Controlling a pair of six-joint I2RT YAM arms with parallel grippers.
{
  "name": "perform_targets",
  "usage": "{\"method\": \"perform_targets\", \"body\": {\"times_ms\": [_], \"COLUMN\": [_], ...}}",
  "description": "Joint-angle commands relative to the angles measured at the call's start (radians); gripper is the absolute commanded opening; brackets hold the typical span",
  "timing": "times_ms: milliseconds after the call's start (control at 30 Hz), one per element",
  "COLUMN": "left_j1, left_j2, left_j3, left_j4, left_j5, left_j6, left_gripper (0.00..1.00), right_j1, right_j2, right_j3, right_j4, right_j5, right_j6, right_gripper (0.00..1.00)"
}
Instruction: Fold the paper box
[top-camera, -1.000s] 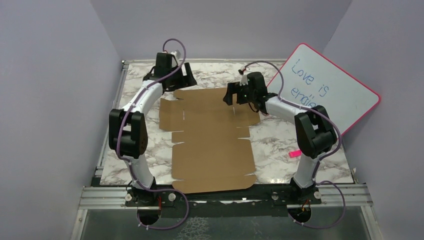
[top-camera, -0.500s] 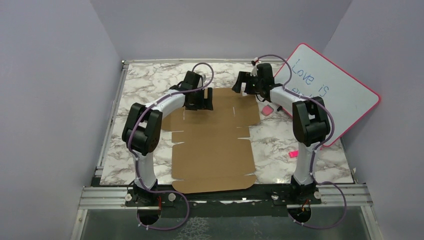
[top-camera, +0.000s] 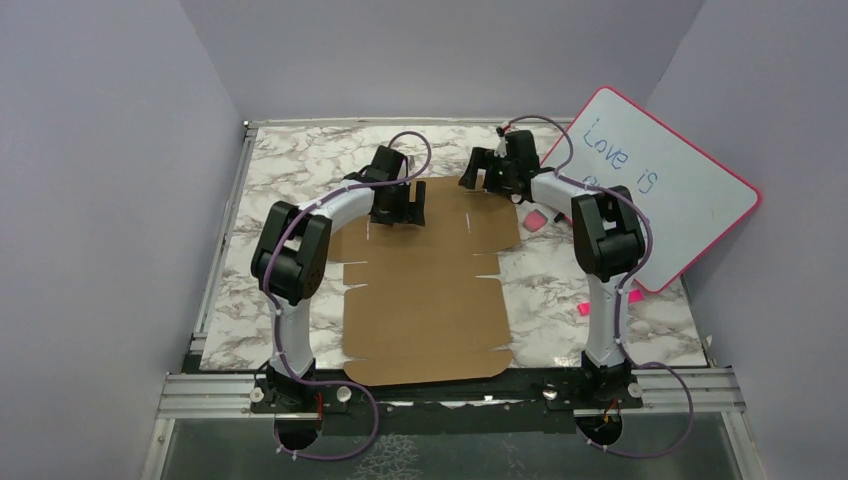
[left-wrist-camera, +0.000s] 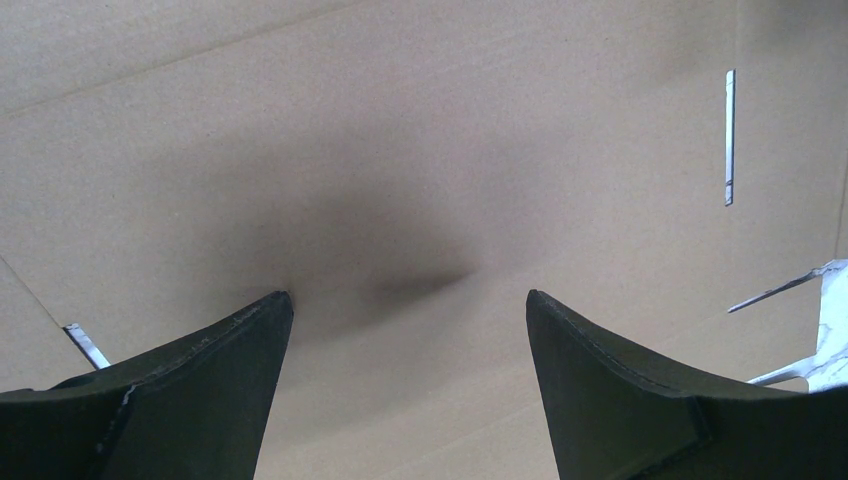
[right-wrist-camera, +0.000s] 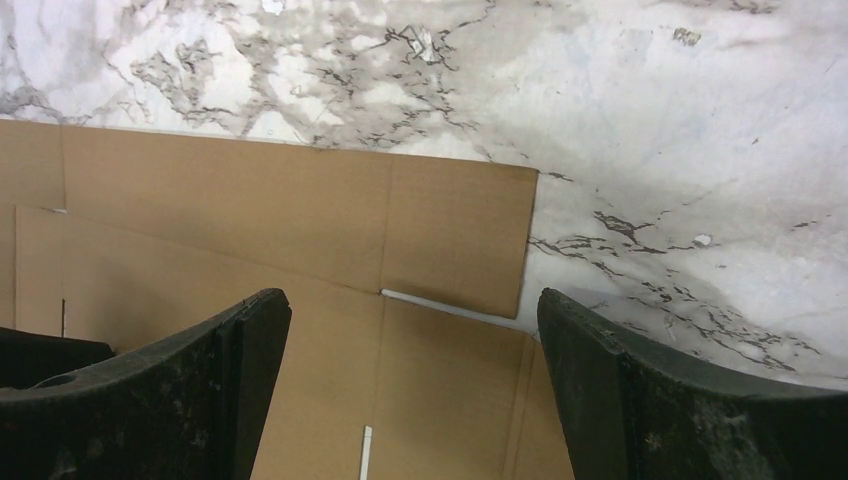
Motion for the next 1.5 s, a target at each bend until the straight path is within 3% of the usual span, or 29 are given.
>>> {"method": "perform_targets", "body": {"times_ms": [0,333,900,1467], "left_j1": [-0.012,-0.021,-0.032,-0.036], "left_j2": [0.038,0.064,0.09,0.1], "left_j3": [0.023,0.034,0.039,0.041], "left_j4": [-0.018,-0.03,-0.03,-0.028], "left_j5": [-0.016,-0.005,0.016,0.024], "left_j6": [0.02,0.024,0.014,0.005], "left_gripper": [0.88,0.88,0.88,0.88], "right_j1": [-0.008,-0.008,-0.006,0.059], "right_j2": [0.045,0.057,-0.055,-0.05], "right_j3": [0.038,0.033,-0.021,-0.041], "right_j4": [0.006,0.035,0.104,0.124], "right_j5": [-0.039,-0.148,-0.348,-0.33], "right_j6": [0.021,0.053,0.091,0.111], "right_gripper": [1.0,1.0,0.96,0.95]}}
